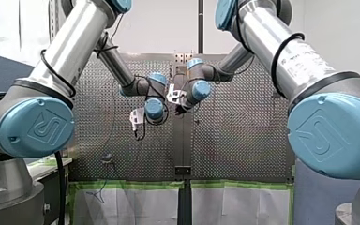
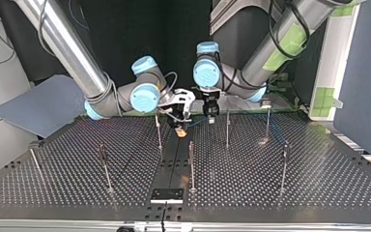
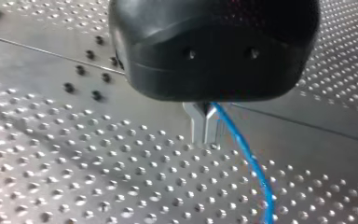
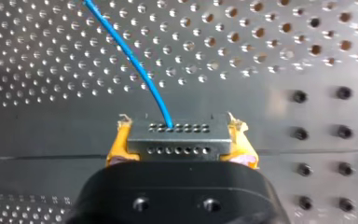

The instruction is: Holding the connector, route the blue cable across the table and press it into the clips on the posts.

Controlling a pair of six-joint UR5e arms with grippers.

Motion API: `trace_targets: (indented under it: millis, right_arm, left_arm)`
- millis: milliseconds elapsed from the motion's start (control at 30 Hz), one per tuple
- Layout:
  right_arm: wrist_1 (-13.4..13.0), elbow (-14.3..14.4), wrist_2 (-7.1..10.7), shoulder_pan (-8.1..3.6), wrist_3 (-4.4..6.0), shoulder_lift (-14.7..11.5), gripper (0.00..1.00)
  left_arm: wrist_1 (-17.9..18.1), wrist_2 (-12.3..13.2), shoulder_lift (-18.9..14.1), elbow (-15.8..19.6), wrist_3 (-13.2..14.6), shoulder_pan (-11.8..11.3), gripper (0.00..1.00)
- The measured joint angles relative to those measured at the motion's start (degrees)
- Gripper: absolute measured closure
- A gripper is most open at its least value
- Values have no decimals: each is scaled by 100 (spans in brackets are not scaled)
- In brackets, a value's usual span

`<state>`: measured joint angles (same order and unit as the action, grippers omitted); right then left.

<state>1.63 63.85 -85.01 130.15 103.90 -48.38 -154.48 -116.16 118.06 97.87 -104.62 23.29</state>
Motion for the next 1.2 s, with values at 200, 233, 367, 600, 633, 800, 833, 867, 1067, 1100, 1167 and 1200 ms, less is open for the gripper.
trace_targets:
  millis: [200, 233, 367, 600, 633, 800, 833, 867, 1067, 1100, 1167, 1200]
  right_arm:
    - [4, 268, 6, 2, -5, -275, 100]
    - [6, 322, 7, 3, -6, -332, 100]
    - [10, 504, 10, 3, -12, -514, 100]
    - [12, 693, 10, 14, -59, -840, 100]
    - [14, 701, 10, 20, -69, -896, 100]
    - [17, 715, 11, 29, -85, -1116, 100]
    - [16, 716, 11, 30, -86, -1175, 100]
    - [15, 715, 11, 30, -87, -1221, 100]
    - [14, 714, 11, 29, -88, -1533, 100]
    - [15, 715, 11, 30, -88, -1580, 100]
    - [19, 715, 11, 32, -94, -1690, 100]
    - [22, 714, 10, 33, -97, -1736, 100]
  left_arm:
    - [-265, 59, -275, 10, 60, 24, 100]
    - [-310, 60, -325, 14, 68, 29, 100]
    - [-384, 56, -501, 55, 68, 30, 100]
    - [-513, 50, -836, 88, 83, 24, 100]
    - [-539, 51, -895, 88, 87, 27, 100]
    - [-573, 67, -1117, 91, 93, 33, 100]
    - [-571, 68, -1172, 91, 94, 28, 100]
    - [-567, 67, -1217, 91, 96, 23, 100]
    - [-544, 68, -1520, 92, 127, 8, 100]
    - [-546, 66, -1570, 91, 131, 13, 100]
    - [-555, 64, -1682, 91, 137, 23, 100]
    - [-557, 62, -1730, 90, 137, 28, 100]
